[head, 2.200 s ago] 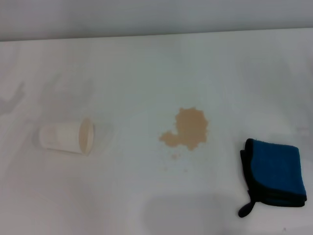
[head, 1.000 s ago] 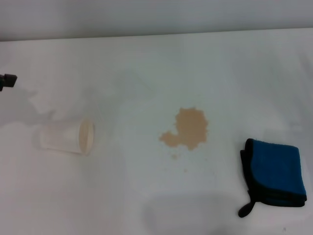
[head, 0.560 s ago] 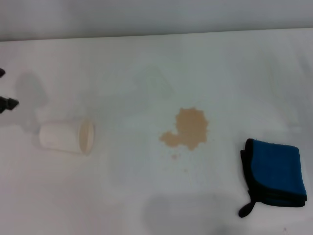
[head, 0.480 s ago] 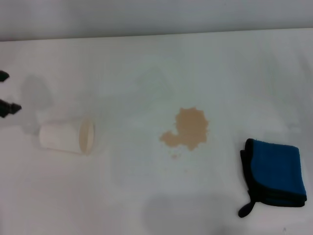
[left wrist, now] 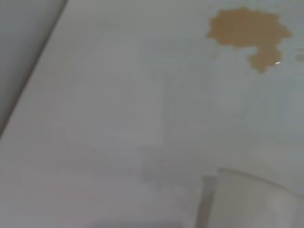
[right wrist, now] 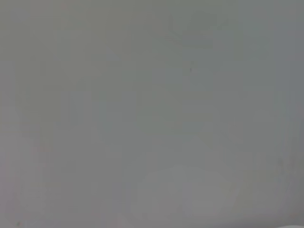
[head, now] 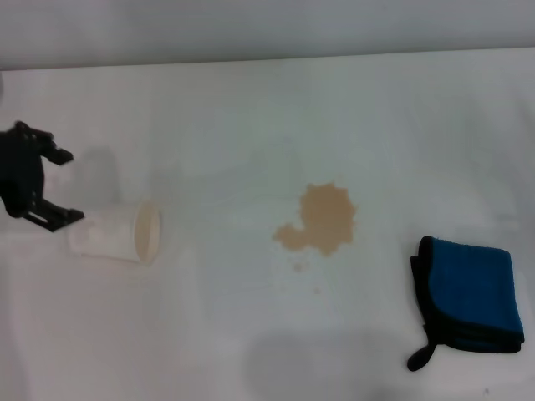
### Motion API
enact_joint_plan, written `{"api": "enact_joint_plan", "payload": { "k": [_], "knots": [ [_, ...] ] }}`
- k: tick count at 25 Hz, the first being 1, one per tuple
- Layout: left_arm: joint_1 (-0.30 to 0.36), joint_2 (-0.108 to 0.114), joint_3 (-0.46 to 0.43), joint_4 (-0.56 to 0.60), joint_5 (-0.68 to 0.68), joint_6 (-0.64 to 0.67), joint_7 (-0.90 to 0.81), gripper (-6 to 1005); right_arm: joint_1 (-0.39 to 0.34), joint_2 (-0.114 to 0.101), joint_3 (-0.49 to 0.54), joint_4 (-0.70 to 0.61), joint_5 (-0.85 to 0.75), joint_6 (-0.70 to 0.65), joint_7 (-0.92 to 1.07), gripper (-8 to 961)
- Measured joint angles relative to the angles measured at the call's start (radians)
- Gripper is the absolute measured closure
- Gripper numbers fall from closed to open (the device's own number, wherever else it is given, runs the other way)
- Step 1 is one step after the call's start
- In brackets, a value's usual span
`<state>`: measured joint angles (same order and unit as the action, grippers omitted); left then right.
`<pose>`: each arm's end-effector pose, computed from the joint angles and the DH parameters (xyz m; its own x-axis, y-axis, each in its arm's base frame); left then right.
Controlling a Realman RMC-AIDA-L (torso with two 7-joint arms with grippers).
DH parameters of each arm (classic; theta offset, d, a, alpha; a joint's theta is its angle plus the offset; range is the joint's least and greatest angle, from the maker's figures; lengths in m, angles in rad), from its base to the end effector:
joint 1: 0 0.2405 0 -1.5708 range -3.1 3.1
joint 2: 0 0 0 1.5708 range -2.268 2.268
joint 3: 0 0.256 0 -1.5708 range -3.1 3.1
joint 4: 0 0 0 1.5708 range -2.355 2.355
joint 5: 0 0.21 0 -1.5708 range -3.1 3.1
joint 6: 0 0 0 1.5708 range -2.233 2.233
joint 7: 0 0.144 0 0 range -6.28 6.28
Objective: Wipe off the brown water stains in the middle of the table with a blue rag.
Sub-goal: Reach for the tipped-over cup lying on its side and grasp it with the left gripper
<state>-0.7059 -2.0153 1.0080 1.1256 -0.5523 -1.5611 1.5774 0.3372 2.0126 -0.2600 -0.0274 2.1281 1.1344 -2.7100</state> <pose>-0.2158 0.3903 0.0525 0.9398 0.0402 -0.3393 -0.0512 -0.9653 -0.2561 0.4242 0.2829 0.0571 0.5961 -0.0439 -0.8017 -0.7840 0.1835 -0.5930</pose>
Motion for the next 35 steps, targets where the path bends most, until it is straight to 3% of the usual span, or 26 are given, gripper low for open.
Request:
{"api": "enact_joint_plan", "payload": {
  "k": [35],
  "knots": [
    [-0.067,-0.025,0.076,-0.335,-0.041,0.2,0.247,126,-0.011,-0.002,-0.024,0.014,-0.007,0.059,0.049,152]
  ]
}}
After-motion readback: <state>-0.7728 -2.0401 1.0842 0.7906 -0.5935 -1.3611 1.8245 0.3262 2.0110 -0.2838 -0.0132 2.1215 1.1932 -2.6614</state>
